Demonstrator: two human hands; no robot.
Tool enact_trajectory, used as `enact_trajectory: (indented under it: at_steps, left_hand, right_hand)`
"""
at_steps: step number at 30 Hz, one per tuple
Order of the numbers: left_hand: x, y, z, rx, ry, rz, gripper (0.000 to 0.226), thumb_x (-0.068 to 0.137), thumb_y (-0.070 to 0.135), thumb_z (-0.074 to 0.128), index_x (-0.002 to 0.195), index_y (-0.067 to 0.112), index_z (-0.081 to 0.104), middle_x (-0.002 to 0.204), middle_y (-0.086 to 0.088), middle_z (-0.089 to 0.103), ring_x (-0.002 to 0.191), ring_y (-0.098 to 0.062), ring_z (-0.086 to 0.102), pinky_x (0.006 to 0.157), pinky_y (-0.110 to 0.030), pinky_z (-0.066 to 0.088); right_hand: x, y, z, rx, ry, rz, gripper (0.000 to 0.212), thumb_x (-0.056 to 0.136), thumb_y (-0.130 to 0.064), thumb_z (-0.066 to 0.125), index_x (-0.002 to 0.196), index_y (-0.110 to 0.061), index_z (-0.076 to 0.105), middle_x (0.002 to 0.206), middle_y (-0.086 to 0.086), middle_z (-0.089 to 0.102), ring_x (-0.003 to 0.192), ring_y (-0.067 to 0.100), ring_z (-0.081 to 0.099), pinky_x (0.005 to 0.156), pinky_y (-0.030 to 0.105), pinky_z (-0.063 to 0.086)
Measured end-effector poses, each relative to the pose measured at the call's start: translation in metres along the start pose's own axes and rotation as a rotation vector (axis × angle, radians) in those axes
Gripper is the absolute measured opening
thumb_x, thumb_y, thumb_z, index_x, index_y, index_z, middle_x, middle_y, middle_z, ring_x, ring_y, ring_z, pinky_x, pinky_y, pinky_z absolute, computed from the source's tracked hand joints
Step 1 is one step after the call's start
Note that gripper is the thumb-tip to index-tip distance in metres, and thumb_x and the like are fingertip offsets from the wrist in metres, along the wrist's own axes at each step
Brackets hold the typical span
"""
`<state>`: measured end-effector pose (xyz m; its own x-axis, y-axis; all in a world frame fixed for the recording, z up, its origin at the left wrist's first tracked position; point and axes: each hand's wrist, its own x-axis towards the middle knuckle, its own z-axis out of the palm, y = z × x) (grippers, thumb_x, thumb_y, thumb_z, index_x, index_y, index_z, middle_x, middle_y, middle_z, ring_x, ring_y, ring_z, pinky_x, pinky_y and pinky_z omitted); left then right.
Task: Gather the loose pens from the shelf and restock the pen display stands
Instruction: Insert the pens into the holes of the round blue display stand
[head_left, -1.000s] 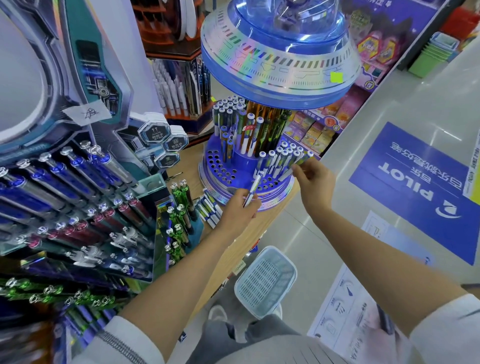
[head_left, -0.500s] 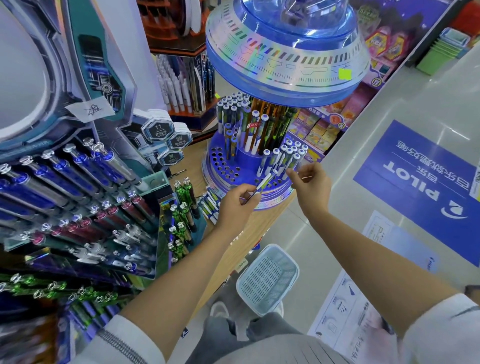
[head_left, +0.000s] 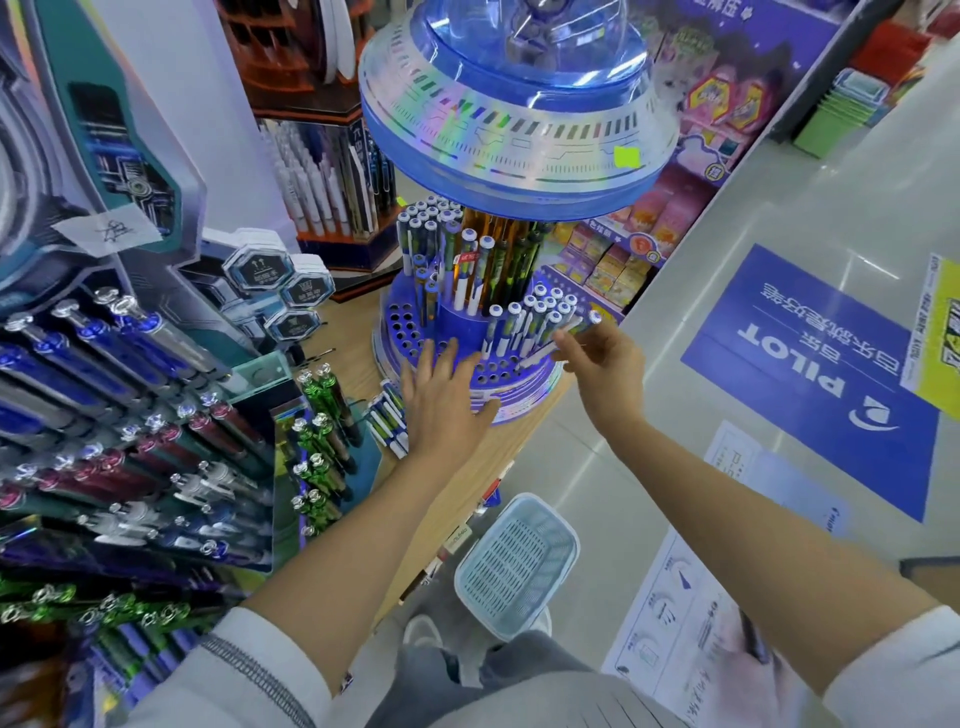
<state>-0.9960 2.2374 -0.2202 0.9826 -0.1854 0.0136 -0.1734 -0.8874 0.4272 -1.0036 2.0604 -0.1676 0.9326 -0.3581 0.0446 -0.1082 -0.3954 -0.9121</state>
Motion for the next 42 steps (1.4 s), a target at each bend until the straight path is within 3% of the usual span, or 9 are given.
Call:
enact_trajectory:
  at_steps: [3, 15, 21, 27, 33, 35, 38, 40, 42]
  left_hand:
    - [0.000, -0.007, 0.009, 0.027, -0.122, 0.007, 0.063, 0.092, 0.049, 0.053, 0.148, 0.030, 0.032, 0.161, -0.001, 0.014, 0.149, -0.026, 0.002, 0.118, -0.051, -0.002]
    - [-0.002, -0.012, 0.012, -0.038, -0.124, 0.013, 0.063, 0.092, 0.043, 0.055, 0.148, 0.031, 0.029, 0.161, 0.001, 0.010, 0.149, -0.024, -0.002, 0.118, -0.053, 0.001]
    - [-0.003, -0.012, 0.013, -0.063, -0.136, 0.023, 0.065, 0.092, 0.040, 0.057, 0.149, 0.030, 0.028, 0.162, 0.000, 0.008, 0.149, -0.025, -0.004, 0.119, -0.053, 0.004]
    - [-0.004, -0.009, 0.012, -0.062, -0.156, 0.015, 0.065, 0.093, 0.039, 0.055, 0.150, 0.031, 0.024, 0.162, 0.001, 0.004, 0.149, -0.023, -0.008, 0.118, -0.052, 0.001]
    - [-0.006, -0.005, 0.013, -0.054, -0.148, 0.010, 0.065, 0.094, 0.036, 0.055, 0.150, 0.034, 0.024, 0.162, 0.002, 0.004, 0.149, -0.022, -0.008, 0.118, -0.050, -0.002]
    - [-0.010, -0.003, 0.014, -0.111, -0.049, 0.012, 0.062, 0.091, 0.028, 0.059, 0.147, 0.030, 0.033, 0.161, -0.002, 0.011, 0.149, -0.024, -0.001, 0.118, -0.047, 0.000]
    - [-0.027, 0.005, 0.014, -0.177, 0.231, -0.059, 0.047, 0.082, 0.014, 0.062, 0.128, 0.019, 0.056, 0.143, -0.008, 0.043, 0.135, -0.028, 0.033, 0.112, -0.044, 0.029]
    - [-0.043, 0.012, 0.018, -0.204, 0.354, -0.169, 0.033, 0.079, 0.011, 0.059, 0.112, 0.015, 0.060, 0.118, -0.005, 0.054, 0.111, -0.025, 0.049, 0.094, -0.038, 0.041]
    - [-0.061, 0.014, 0.027, -0.266, 0.358, -0.294, 0.020, 0.083, 0.009, 0.056, 0.103, 0.013, 0.058, 0.104, -0.004, 0.056, 0.095, -0.025, 0.054, 0.080, -0.036, 0.044]
  right_hand:
    - [0.001, 0.001, 0.006, -0.113, 0.027, -0.046, 0.018, 0.089, -0.027, 0.069, 0.083, -0.012, 0.061, 0.073, -0.003, 0.064, 0.067, 0.013, 0.061, 0.066, 0.033, 0.053]
    - [0.007, 0.007, 0.008, -0.130, 0.067, -0.076, 0.020, 0.090, -0.031, 0.067, 0.088, -0.013, 0.058, 0.085, 0.004, 0.069, 0.080, 0.021, 0.067, 0.071, 0.043, 0.057]
    - [0.000, 0.013, 0.018, -0.104, 0.090, -0.032, 0.028, 0.084, -0.026, 0.074, 0.097, -0.018, 0.050, 0.083, -0.005, 0.064, 0.076, 0.010, 0.063, 0.065, 0.022, 0.052]
    - [0.005, 0.018, 0.031, -0.067, 0.130, -0.031, 0.027, 0.081, -0.019, 0.078, 0.081, -0.030, 0.053, 0.077, -0.011, 0.061, 0.070, 0.004, 0.059, 0.064, 0.020, 0.051]
    - [0.007, 0.040, 0.036, -0.100, 0.080, 0.061, 0.013, 0.085, -0.022, 0.073, 0.088, -0.015, 0.062, 0.079, -0.006, 0.063, 0.070, 0.002, 0.057, 0.062, 0.015, 0.043]
    - [0.008, 0.040, 0.033, -0.114, 0.068, 0.049, 0.016, 0.085, -0.025, 0.073, 0.088, -0.016, 0.060, 0.074, -0.008, 0.060, 0.065, 0.001, 0.053, 0.059, 0.015, 0.042]
    - [0.002, 0.039, 0.025, -0.085, 0.021, -0.009, 0.021, 0.088, -0.027, 0.070, 0.082, -0.014, 0.055, 0.066, -0.010, 0.054, 0.059, 0.000, 0.048, 0.056, 0.018, 0.041]
    - [-0.006, 0.039, 0.025, -0.053, -0.185, -0.058, 0.019, 0.092, -0.025, 0.065, 0.080, -0.014, 0.054, 0.064, -0.003, 0.055, 0.058, 0.004, 0.051, 0.056, 0.021, 0.044]
    - [-0.015, 0.041, 0.034, -0.078, -0.454, -0.092, 0.017, 0.093, -0.025, 0.063, 0.079, -0.020, 0.055, 0.063, 0.002, 0.058, 0.057, 0.015, 0.057, 0.057, 0.024, 0.048]
